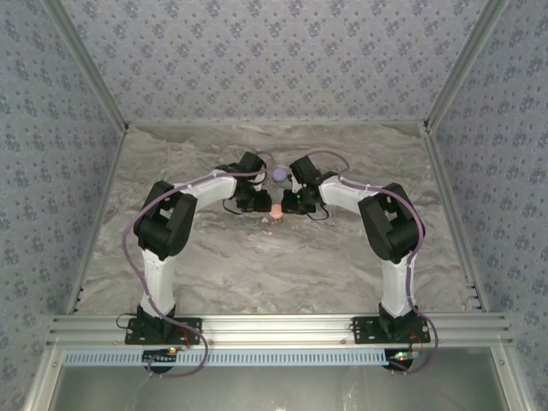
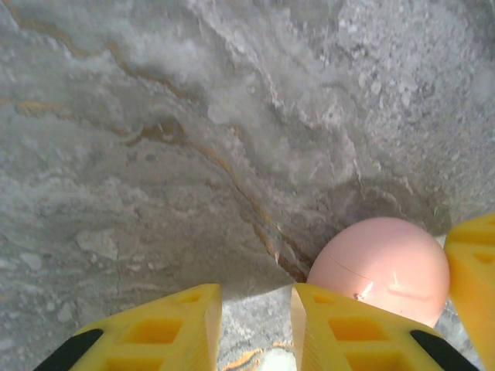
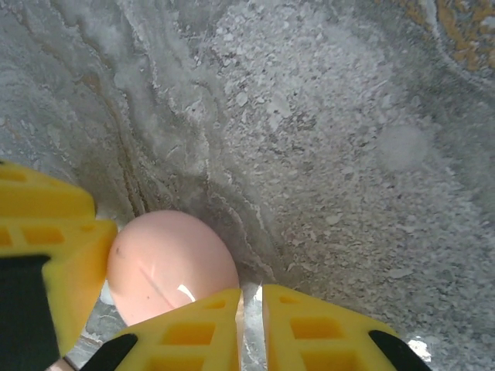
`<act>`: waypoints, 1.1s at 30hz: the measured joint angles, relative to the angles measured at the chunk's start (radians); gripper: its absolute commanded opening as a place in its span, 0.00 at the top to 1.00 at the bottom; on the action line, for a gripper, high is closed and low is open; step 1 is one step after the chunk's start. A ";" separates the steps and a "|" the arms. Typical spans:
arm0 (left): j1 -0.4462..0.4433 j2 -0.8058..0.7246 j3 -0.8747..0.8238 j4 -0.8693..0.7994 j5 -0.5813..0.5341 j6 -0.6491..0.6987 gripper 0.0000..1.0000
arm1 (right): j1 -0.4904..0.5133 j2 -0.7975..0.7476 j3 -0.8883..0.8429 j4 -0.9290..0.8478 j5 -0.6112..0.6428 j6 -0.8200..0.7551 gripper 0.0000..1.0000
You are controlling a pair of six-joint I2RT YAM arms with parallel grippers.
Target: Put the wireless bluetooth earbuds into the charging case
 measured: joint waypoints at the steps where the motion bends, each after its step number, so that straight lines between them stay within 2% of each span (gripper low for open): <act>1: -0.005 -0.004 -0.005 -0.003 -0.004 -0.001 0.70 | -0.001 0.001 0.002 -0.003 0.004 -0.003 0.84; 17: -0.034 -0.060 -0.052 -0.050 -0.057 -0.034 0.65 | -0.022 0.007 0.027 -0.093 0.061 -0.064 0.76; 22: -0.012 -0.107 -0.092 -0.038 -0.068 -0.043 0.62 | -0.035 -0.050 0.013 -0.108 0.062 -0.083 0.71; 26: 0.028 -0.147 -0.145 0.004 -0.038 -0.056 0.56 | -0.044 -0.123 -0.036 -0.081 0.011 -0.078 0.66; 33: 0.078 -0.159 -0.221 0.128 0.061 -0.081 0.52 | -0.049 -0.139 -0.123 0.044 -0.114 0.004 0.67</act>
